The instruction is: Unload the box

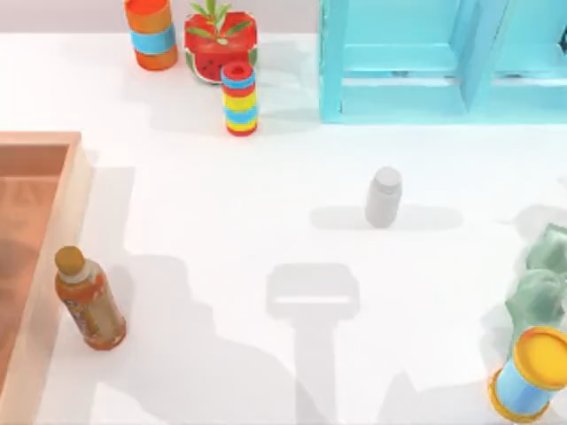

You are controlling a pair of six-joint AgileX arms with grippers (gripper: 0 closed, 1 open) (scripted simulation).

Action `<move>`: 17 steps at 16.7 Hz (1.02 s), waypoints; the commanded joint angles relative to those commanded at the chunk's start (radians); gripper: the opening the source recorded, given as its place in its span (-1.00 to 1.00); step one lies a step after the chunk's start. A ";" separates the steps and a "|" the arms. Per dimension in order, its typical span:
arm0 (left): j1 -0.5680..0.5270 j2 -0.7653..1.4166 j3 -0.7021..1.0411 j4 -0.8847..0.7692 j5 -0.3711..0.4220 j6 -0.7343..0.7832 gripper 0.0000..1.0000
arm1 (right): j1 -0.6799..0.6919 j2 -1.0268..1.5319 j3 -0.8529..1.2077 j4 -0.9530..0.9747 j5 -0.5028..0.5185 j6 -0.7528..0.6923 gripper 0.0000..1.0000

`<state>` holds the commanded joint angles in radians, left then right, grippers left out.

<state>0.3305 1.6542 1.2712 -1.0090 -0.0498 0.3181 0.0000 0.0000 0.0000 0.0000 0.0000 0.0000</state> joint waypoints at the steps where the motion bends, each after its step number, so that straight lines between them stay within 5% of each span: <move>1: 0.000 -0.014 0.030 -0.069 0.002 0.003 -1.00 | 0.000 0.000 0.000 0.000 0.000 0.000 1.00; 6: 0.004 -0.076 0.053 -0.289 0.043 0.035 -1.00 | 0.000 0.000 0.000 0.000 0.000 0.000 1.00; 12: 0.001 -0.078 0.047 -0.304 0.048 0.037 -1.00 | 0.000 0.000 0.000 0.000 0.000 0.000 1.00; 17: -0.160 0.067 0.167 -0.284 0.040 -0.122 -1.00 | 0.000 0.000 0.000 0.000 0.000 0.000 1.00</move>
<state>0.1709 1.7208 1.4384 -1.2932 -0.0103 0.1956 0.0000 0.0000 0.0000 0.0000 0.0000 0.0000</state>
